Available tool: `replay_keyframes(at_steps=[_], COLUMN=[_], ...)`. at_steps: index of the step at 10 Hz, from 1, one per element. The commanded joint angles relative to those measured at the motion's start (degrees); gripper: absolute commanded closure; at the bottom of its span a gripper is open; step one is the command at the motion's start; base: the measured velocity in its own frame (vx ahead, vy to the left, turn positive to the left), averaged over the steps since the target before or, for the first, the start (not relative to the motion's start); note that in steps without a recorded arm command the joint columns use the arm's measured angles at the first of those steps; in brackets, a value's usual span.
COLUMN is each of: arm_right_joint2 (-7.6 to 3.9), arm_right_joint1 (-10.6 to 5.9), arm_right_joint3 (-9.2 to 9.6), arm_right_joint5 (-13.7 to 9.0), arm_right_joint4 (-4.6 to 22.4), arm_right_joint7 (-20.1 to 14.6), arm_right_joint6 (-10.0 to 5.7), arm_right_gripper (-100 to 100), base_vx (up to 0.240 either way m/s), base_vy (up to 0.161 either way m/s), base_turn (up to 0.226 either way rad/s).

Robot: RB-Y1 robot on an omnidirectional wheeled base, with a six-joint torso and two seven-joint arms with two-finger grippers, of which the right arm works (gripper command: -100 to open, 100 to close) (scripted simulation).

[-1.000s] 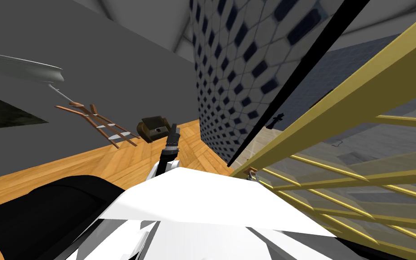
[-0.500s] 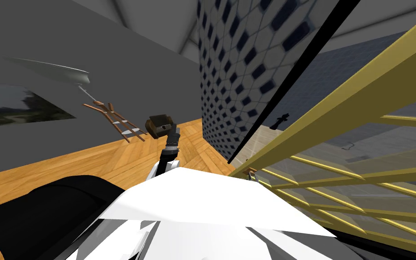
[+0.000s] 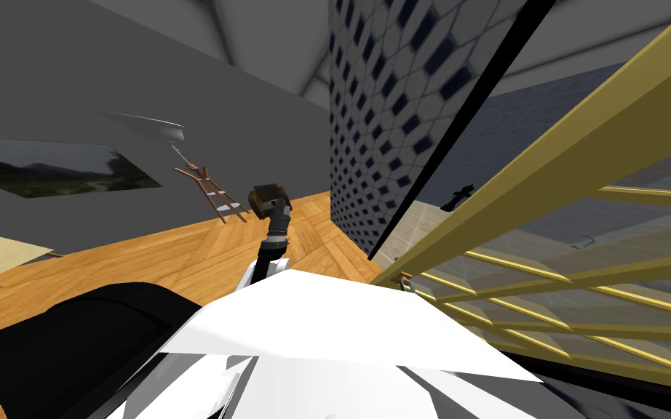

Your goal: Pull the door open

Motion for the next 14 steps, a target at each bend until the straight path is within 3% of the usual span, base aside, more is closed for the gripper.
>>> replay_keyframes(at_steps=[1, 7, 8, 14], arm_right_joint2=[-0.35, -1.71, -1.49, -2.35], arm_right_joint1=[-0.17, -0.72, -0.88, -1.98], arm_right_joint3=[0.75, 3.48, 3.24, 5.06], arm_right_joint5=[0.43, 1.87, 1.76, 3.06], arm_right_joint4=[0.73, 3.35, 3.46, 6.41], arm_right_joint7=[-0.88, -3.79, -3.61, -6.43], arm_right_joint6=[-0.99, -3.97, -3.62, -5.62], arm_right_gripper=[100, 100, 100, 100], base_vx=[-0.237, -0.237, -0.101, -0.205], base_vy=[-0.03, -0.017, -0.009, -0.03], base_turn=[0.157, 0.114, 0.021, 0.13])
